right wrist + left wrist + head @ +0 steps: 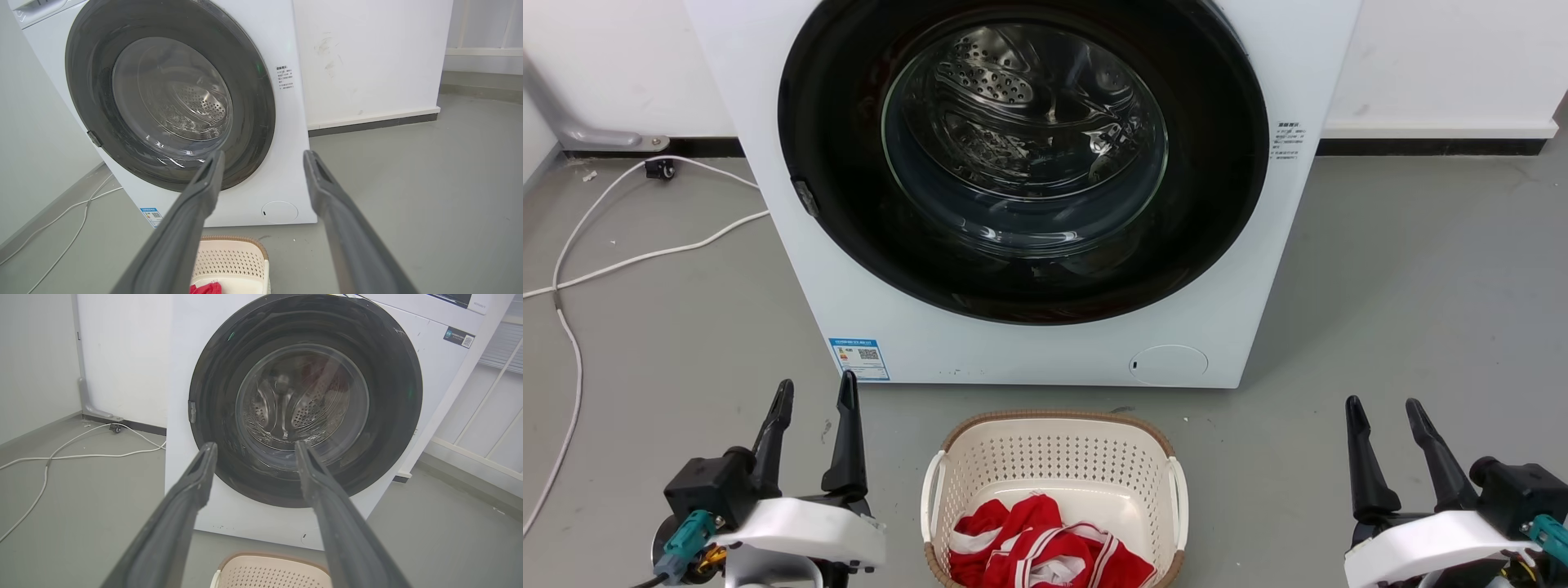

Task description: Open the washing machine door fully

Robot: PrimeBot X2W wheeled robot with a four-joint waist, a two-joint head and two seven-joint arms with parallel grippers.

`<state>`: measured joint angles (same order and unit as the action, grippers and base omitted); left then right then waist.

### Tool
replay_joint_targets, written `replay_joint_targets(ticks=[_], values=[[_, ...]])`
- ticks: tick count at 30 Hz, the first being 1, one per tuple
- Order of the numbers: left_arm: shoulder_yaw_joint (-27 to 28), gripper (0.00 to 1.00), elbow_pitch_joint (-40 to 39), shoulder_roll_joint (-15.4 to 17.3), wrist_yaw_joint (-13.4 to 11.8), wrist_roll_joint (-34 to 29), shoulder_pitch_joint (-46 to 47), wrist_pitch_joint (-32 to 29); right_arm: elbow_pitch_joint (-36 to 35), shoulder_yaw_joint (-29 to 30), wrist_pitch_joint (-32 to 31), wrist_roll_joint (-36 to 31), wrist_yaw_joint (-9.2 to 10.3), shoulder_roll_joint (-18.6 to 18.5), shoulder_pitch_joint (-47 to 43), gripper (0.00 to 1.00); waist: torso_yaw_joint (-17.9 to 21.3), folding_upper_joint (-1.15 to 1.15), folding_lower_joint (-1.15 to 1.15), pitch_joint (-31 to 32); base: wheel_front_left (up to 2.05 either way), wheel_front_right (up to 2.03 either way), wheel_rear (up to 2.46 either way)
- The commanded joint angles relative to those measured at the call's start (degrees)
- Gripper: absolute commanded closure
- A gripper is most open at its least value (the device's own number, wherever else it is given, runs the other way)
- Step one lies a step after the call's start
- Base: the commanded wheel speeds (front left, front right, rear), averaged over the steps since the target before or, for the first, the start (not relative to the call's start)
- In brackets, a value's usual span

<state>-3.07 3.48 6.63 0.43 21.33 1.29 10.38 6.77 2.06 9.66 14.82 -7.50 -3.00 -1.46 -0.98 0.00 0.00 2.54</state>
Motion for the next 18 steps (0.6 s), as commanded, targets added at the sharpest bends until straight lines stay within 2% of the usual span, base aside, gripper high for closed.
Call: replay_joint_targets(ticks=[1, 18], values=[[-0.1, 0.00, -0.2, 0.0, -0.1, -1.7, -0.5, 0.6, -0.2, -0.1, 0.6, -1.8, 0.02, 0.1, -0.1, 0.00, 0.0, 0.00, 0.00, 0.1, 0.00, 0.00, 0.00], [-0.9, 0.00, 0.9, -0.6, 0.5, -10.1, -0.7, 2.6, -0.4, 0.1, 1.4, -9.9, 0.02, 0.1, -1.2, 0.00, 0.4, 0.00, 0.00, 0.3, 0.00, 0.00, 0.00]])
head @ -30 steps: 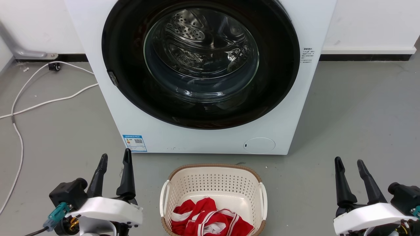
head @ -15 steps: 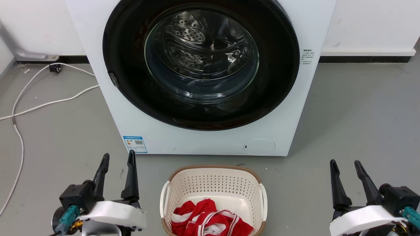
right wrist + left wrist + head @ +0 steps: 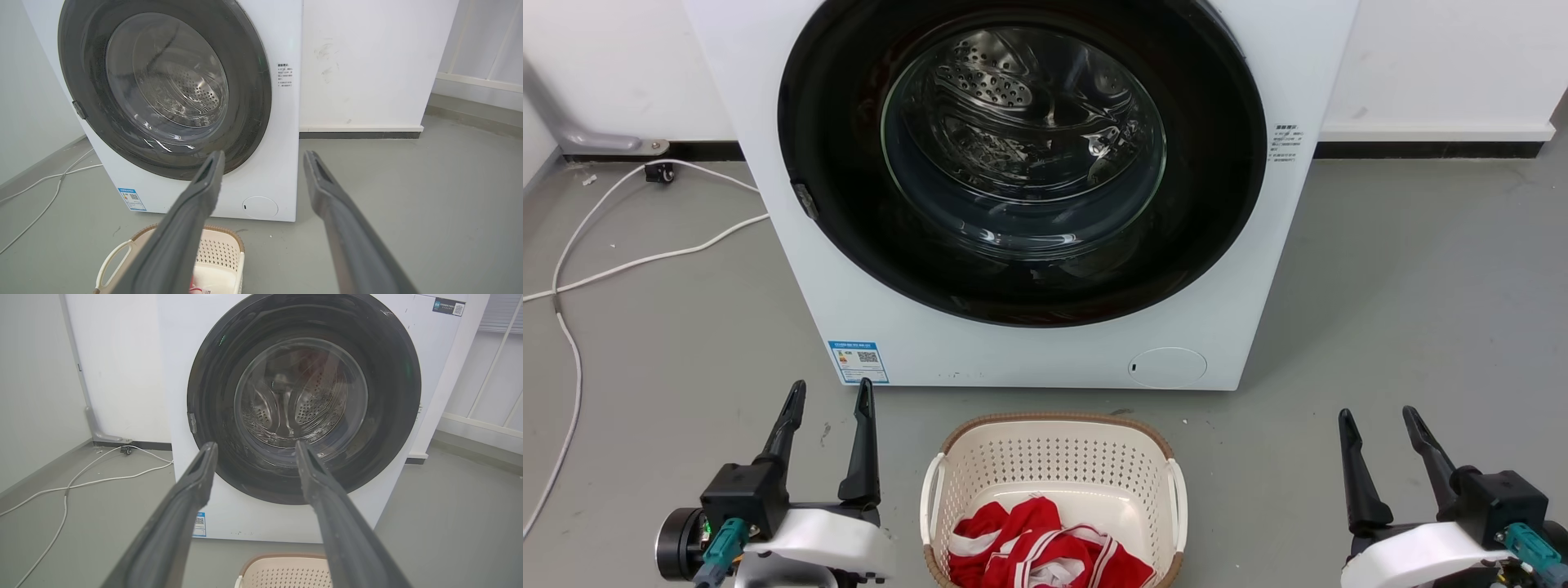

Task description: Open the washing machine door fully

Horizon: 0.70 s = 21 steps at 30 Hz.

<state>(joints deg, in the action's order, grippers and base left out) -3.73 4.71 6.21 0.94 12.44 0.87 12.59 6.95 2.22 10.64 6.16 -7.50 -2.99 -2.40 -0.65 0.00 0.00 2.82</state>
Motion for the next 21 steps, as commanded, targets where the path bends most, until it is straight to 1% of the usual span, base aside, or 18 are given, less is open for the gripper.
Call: replay_joint_targets(ticks=[1, 9, 21], values=[[-0.2, 0.00, -0.3, -0.2, 0.0, -1.7, -0.3, 0.6, -0.6, -0.1, 0.5, -1.5, 0.02, 0.1, -0.4, 0.00, 0.1, 0.00, 0.00, 0.0, 0.00, 0.00, 0.00], [0.0, 0.00, -0.3, -0.4, 0.0, -5.1, -0.7, 1.5, -0.5, -0.4, 1.0, -4.1, 0.02, 0.2, -0.8, 0.00, 0.1, 0.00, 0.00, 0.4, 0.00, 0.00, 0.00], [1.0, 0.00, -0.5, -1.2, 0.7, -8.6, -1.9, 2.5, 0.0, -0.7, 1.5, -7.1, 0.02, 0.2, -1.3, 0.00, 0.2, 0.00, 0.00, 0.8, 0.00, 0.00, 0.00]])
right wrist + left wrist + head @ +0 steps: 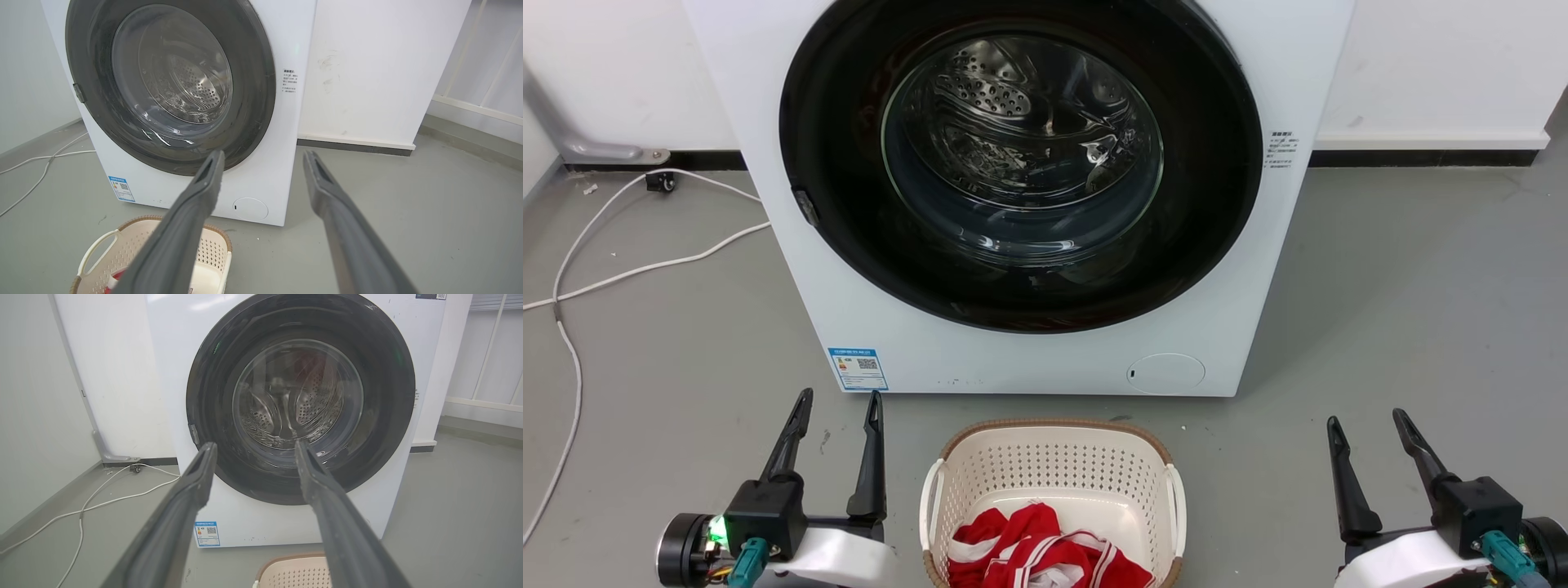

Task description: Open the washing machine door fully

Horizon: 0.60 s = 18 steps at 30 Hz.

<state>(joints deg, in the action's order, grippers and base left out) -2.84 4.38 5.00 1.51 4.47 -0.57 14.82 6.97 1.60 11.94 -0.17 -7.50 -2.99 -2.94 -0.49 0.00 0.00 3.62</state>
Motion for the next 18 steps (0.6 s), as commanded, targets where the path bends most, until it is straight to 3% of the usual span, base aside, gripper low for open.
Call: replay_joint_targets(ticks=[1, 13, 14, 15, 16, 18], values=[[0.3, 0.00, -0.1, -0.1, 0.2, -0.9, -0.4, 0.5, 0.0, 0.0, 0.3, -1.1, 0.02, 0.2, -0.8, 0.00, 0.0, 0.00, 0.00, 0.0, 0.00, 0.00, 0.00], [1.5, 0.00, 0.8, -1.1, 0.7, -0.5, -0.7, 0.4, 0.9, 0.0, -0.1, 1.4, 0.03, 0.2, -0.8, 0.00, 0.3, 0.00, 0.00, 0.0, 0.00, 0.00, 0.00], [1.6, 0.00, 0.8, -1.1, 0.8, -0.5, -0.7, 0.4, 1.0, -0.1, -0.2, 1.8, 0.02, 0.2, -0.8, 0.31, 0.4, 0.00, 0.00, 0.0, 0.00, 0.00, 0.00], [1.7, 0.00, 0.8, -1.2, 0.8, -0.5, -0.7, 0.4, 1.0, -0.2, -0.2, 2.1, 0.02, 0.2, -0.8, 0.75, 0.4, 0.00, 0.00, 0.0, 0.00, 0.00, 0.00], [1.8, 0.00, 0.8, -1.2, 0.9, -0.5, -0.7, 0.4, 1.1, -0.3, -0.2, 2.4, 0.02, 0.2, -0.7, 1.00, 0.4, 0.00, 0.00, 0.0, 0.00, 0.00, 0.00], [1.9, 0.00, 0.8, -1.3, 0.9, -0.5, -0.8, 0.4, 1.2, -0.5, -0.3, 2.9, 0.03, 0.2, -0.7, 1.00, 0.4, 0.00, 0.00, -0.1, 0.00, 0.00, 0.00]])
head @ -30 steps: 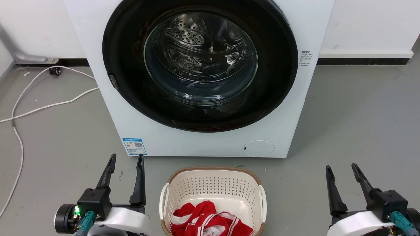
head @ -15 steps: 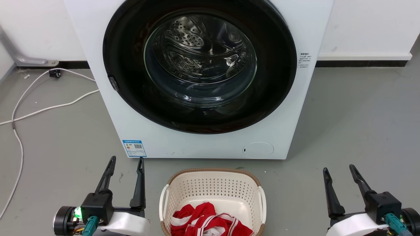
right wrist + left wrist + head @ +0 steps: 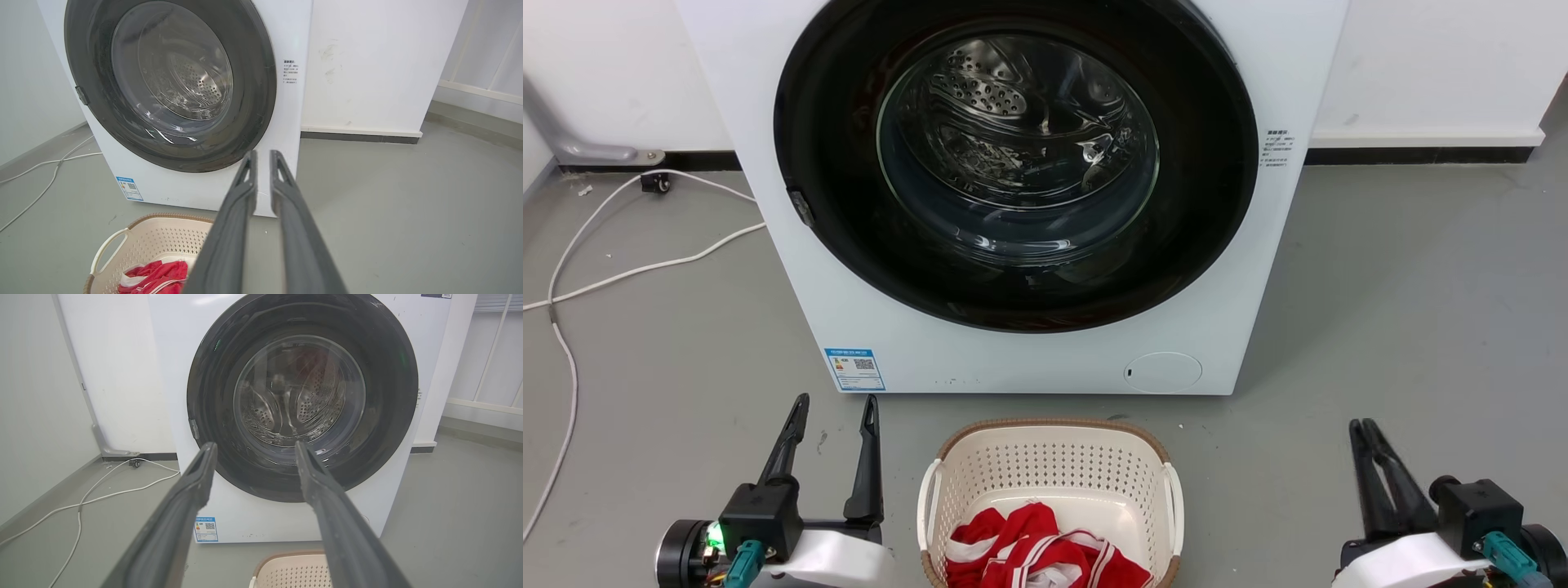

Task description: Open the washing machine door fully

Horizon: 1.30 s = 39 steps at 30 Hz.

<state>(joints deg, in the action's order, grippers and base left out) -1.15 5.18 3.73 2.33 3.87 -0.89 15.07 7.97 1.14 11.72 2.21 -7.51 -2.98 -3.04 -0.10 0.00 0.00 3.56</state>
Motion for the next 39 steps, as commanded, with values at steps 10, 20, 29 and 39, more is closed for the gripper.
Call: replay_joint_targets(ticks=[10, 20, 29, 39], values=[[1.0, 0.00, -0.3, -0.4, 0.5, 0.1, -0.5, 0.2, 2.3, -1.6, 2.7, 54.7, 0.03, 0.1, 2.5, 1.00, 0.1, 0.00, 0.00, -0.3, 0.00, 0.00, 0.00], [1.9, 0.00, -0.6, -0.6, 0.6, 0.4, 0.2, 0.2, 5.5, 4.1, -0.1, 103.5, 0.02, -3.3, 13.4, 1.00, 0.6, 0.00, 0.00, -1.0, 0.00, 0.00, 0.00], [2.6, 0.00, -1.3, -0.7, 1.6, 0.1, 1.8, 0.2, 23.5, -3.4, -6.2, 106.9, 0.02, -14.5, 34.7, 1.00, 0.3, 0.00, 0.00, -3.4, 0.00, 0.00, 0.00], [2.5, 0.00, -4.0, -0.7, 3.0, 0.9, 6.9, 0.1, 42.0, -18.3, -17.5, 100.3, 0.02, -22.0, 62.1, 1.00, -1.8, 0.00, 0.00, -12.5, 0.00, 0.00, 0.00]])
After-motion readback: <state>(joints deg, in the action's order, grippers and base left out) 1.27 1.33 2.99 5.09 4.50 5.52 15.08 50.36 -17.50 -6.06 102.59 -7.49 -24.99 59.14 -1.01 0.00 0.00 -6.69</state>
